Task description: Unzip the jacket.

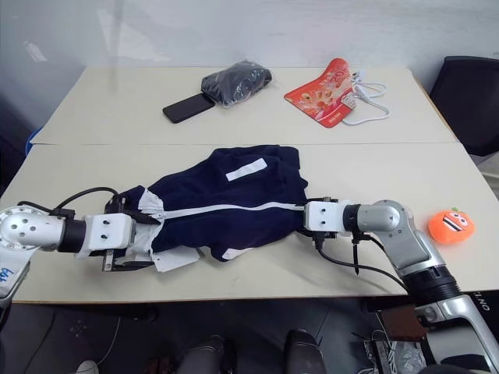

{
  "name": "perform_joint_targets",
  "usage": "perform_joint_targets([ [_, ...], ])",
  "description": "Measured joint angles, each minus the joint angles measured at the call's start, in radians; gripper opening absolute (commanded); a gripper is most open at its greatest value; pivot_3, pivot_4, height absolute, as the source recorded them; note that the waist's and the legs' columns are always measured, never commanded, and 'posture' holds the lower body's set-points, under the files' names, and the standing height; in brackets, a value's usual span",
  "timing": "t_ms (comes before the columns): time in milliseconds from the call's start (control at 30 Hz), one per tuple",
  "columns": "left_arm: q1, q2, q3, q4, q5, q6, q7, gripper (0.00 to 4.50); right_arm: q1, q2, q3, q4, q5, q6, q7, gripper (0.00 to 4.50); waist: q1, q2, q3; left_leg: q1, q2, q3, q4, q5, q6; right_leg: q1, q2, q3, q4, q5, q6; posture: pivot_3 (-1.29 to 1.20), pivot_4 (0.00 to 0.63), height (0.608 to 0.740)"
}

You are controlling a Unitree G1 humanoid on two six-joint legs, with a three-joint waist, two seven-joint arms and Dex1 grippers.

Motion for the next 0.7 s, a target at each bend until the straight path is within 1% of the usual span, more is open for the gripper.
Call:
perform_joint_targets([
  [100,0.000,0.000,0.007,0.007,-0.016,0.002,-0.012,3.02,0.003,0.000,0.008,0.000,0.002,-0.004,0.019,1.07,-0.003,0.000,0.000,0.000,0.000,0.000,0.000,0.000,0.000,0.000,0.000,0.000,0.000,0.000,0.000,0.00,0.150,0.740],
  [167,-0.001,0.000,0.008,0.021,-0.017,0.000,-0.014,2.34,0.007,-0.001,0.010,0.000,0.006,-0.004,0.033,0.28,-0.005,0.000,0.000,0.000,0.000,0.000,0.000,0.000,0.000,0.000,0.000,0.000,0.000,0.000,0.000,0.00,0.150,0.740],
  [200,-0.001,0.000,0.009,0.032,-0.017,0.002,-0.014,2.34,0.009,-0.002,0.010,-0.001,0.010,-0.001,0.041,0.01,-0.005,0.000,0.000,0.000,0.000,0.000,0.000,0.000,0.000,0.000,0.000,0.000,0.000,0.000,0.000,0.00,0.150,0.740],
  [433,-0.003,0.000,0.016,0.061,-0.036,-0.007,-0.025,2.34,0.034,-0.057,-0.003,-0.025,0.049,0.004,0.105,0.01,-0.003,0.000,0.000,0.000,0.000,0.000,0.000,0.000,0.000,0.000,0.000,0.000,0.000,0.000,0.000,0.00,0.150,0.740],
  [533,-0.003,0.002,0.016,0.084,-0.033,-0.028,-0.037,1.81,0.044,-0.110,-0.016,-0.041,0.074,0.015,0.145,0.00,0.001,0.000,0.000,0.000,0.000,0.000,0.000,0.000,0.000,0.000,-0.001,0.000,0.000,0.000,0.000,0.00,0.150,0.740],
  [667,-0.002,0.007,0.016,0.115,-0.026,-0.058,-0.056,0.61,0.064,-0.194,-0.051,-0.087,0.127,0.048,0.214,0.00,0.010,0.000,0.000,0.000,-0.001,0.000,0.000,0.000,0.000,0.000,-0.001,0.000,0.000,0.000,0.000,0.00,0.150,0.740],
  [700,-0.001,0.013,0.015,0.129,-0.013,-0.078,-0.057,0.29,0.083,-0.236,-0.065,-0.108,0.150,0.059,0.243,0.00,0.015,0.000,0.000,0.000,-0.001,0.000,0.000,0.000,0.001,0.000,-0.001,0.000,0.000,0.000,0.000,0.00,0.150,0.740],
])
